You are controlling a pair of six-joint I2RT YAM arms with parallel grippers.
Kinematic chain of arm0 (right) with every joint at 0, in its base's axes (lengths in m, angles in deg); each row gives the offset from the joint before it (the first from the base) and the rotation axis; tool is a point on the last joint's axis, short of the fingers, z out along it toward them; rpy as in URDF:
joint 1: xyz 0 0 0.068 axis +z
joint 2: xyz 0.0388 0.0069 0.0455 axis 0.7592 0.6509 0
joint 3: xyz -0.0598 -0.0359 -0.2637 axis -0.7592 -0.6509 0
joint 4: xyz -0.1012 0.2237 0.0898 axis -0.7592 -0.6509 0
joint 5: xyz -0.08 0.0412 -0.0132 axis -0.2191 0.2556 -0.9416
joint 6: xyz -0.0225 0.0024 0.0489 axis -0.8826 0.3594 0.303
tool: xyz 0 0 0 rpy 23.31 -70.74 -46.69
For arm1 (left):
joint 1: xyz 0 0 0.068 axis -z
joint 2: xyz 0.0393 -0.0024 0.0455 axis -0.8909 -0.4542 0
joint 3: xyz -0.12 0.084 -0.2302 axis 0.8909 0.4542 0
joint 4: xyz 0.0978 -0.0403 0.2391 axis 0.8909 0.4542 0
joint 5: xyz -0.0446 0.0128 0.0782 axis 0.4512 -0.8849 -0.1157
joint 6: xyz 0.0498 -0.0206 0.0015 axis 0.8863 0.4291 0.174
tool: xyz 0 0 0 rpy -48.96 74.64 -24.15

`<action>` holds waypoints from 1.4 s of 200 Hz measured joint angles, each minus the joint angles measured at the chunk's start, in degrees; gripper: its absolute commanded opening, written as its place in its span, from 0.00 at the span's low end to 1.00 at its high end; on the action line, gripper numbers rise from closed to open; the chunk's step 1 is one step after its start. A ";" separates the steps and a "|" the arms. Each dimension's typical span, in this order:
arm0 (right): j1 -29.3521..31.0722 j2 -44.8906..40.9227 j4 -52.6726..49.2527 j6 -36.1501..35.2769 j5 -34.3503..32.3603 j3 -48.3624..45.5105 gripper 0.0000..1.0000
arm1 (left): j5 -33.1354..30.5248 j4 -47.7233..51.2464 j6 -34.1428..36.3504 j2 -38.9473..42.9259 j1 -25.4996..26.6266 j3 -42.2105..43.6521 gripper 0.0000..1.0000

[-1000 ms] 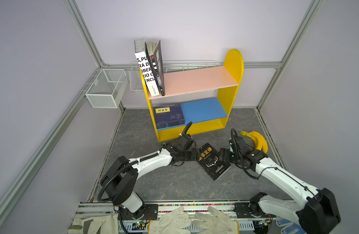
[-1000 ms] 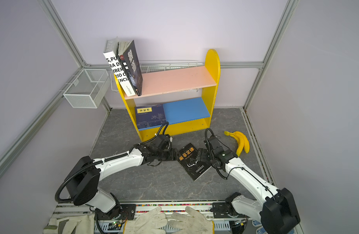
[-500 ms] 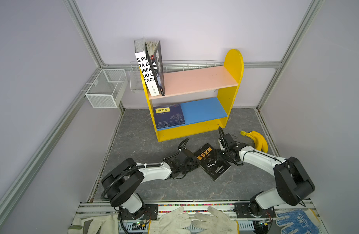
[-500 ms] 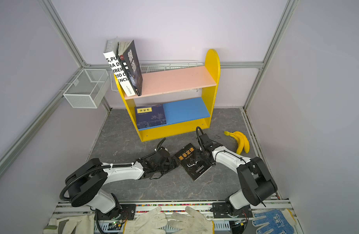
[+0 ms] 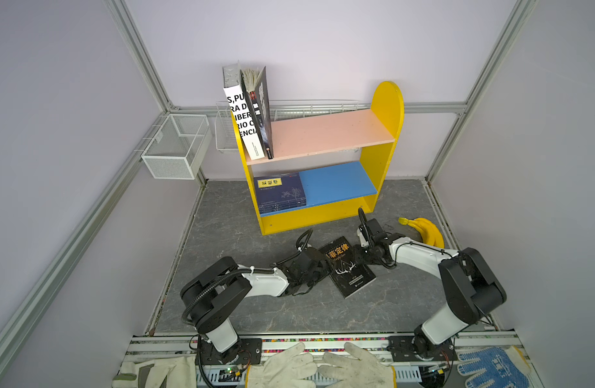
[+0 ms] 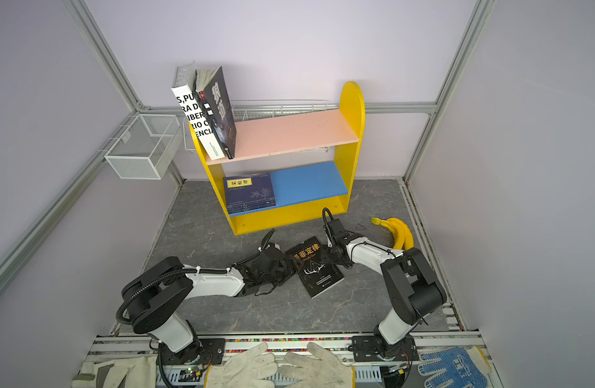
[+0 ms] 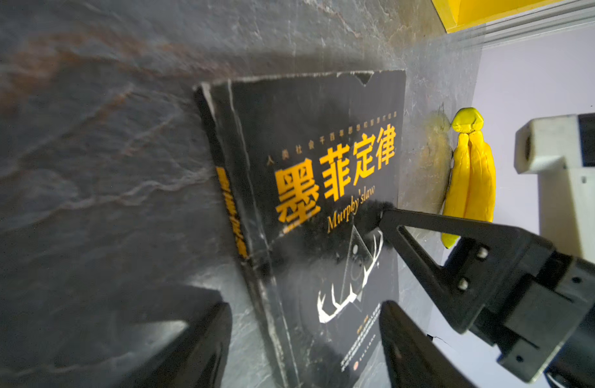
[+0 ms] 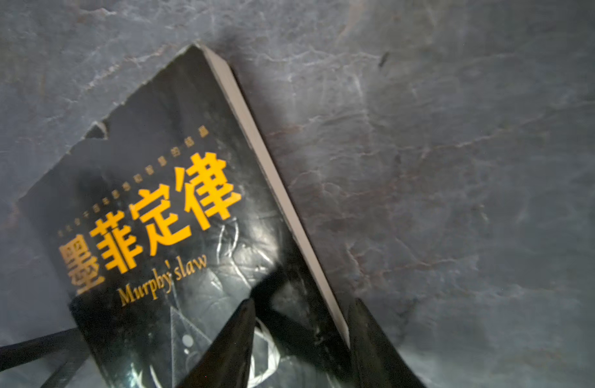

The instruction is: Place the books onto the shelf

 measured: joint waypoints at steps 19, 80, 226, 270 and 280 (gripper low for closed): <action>0.87 0.59 1.18 0.59 1.03 0.02 0.42 | 1.20 -1.07 0.09 -0.79 -1.70 -0.33 0.71; 1.22 3.96 7.87 3.67 3.58 0.35 0.39 | 2.38 -4.09 2.05 -1.84 -6.62 0.09 0.65; 2.60 11.56 24.59 5.99 8.04 2.86 0.38 | 11.47 -35.12 -4.31 -3.93 -10.38 4.11 0.68; 2.60 11.45 25.90 6.99 8.46 2.34 0.38 | 12.00 -31.89 -4.44 -1.92 -10.40 4.11 0.68; 2.60 11.41 25.92 7.08 8.39 2.27 0.38 | 11.96 -28.26 -4.02 -0.22 -10.40 4.09 0.68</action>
